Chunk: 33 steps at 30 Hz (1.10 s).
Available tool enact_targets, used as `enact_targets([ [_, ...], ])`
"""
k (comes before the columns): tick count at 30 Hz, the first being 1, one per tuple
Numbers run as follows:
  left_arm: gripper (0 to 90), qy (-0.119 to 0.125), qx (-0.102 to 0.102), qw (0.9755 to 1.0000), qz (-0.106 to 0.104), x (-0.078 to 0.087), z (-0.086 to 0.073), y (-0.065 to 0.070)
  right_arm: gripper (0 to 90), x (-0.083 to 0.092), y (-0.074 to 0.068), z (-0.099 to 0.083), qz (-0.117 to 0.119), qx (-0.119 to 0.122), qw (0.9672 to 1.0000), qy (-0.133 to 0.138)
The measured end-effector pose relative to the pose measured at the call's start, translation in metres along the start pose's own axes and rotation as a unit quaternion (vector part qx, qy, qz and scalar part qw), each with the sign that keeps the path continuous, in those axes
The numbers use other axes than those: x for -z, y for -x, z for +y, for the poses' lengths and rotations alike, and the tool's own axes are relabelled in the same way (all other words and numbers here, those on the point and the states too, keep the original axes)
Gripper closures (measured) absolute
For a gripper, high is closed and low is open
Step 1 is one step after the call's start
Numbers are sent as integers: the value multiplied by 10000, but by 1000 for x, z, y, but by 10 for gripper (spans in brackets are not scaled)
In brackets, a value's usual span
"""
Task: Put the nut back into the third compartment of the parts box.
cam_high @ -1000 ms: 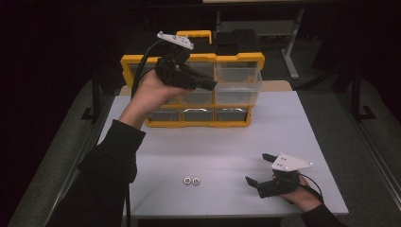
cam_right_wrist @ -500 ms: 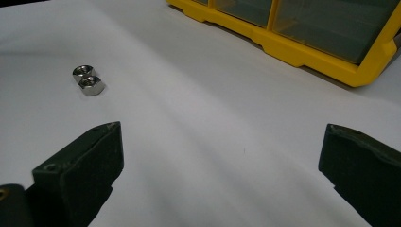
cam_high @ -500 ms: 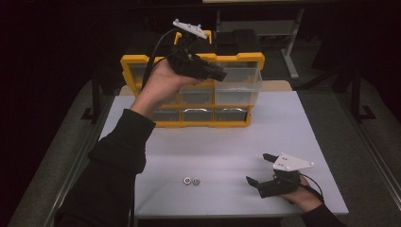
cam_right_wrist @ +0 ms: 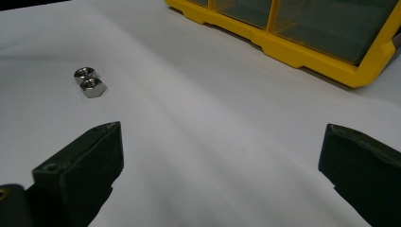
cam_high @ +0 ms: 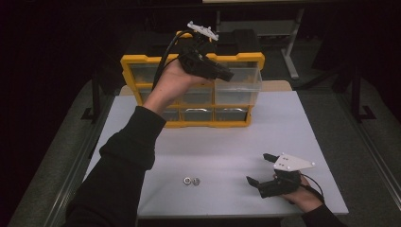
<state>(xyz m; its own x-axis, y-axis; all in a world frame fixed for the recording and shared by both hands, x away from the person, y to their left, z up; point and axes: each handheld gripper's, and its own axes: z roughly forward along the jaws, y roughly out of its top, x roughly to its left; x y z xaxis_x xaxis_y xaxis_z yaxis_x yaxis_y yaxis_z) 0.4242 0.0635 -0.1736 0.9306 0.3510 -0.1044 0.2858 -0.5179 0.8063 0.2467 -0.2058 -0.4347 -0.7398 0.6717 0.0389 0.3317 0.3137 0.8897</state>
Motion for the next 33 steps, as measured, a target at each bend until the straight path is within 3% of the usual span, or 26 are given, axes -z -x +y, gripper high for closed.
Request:
enact_targets([
  [6,694,-23,5,10000,-1,-1,-1,-1,4,0,0,0,5,2,10000,-16],
  [13,640,12,-28,9999,158,-2,0,1,4,0,0,0,1,-1,10000,-13],
  [20,892,56,-50,9999,92,7,-2,2,4,0,0,0,1,-2,10000,-19],
  [33,896,147,-64,9999,-25,38,-14,8,4,-1,0,-1,0,24,10000,-36],
])
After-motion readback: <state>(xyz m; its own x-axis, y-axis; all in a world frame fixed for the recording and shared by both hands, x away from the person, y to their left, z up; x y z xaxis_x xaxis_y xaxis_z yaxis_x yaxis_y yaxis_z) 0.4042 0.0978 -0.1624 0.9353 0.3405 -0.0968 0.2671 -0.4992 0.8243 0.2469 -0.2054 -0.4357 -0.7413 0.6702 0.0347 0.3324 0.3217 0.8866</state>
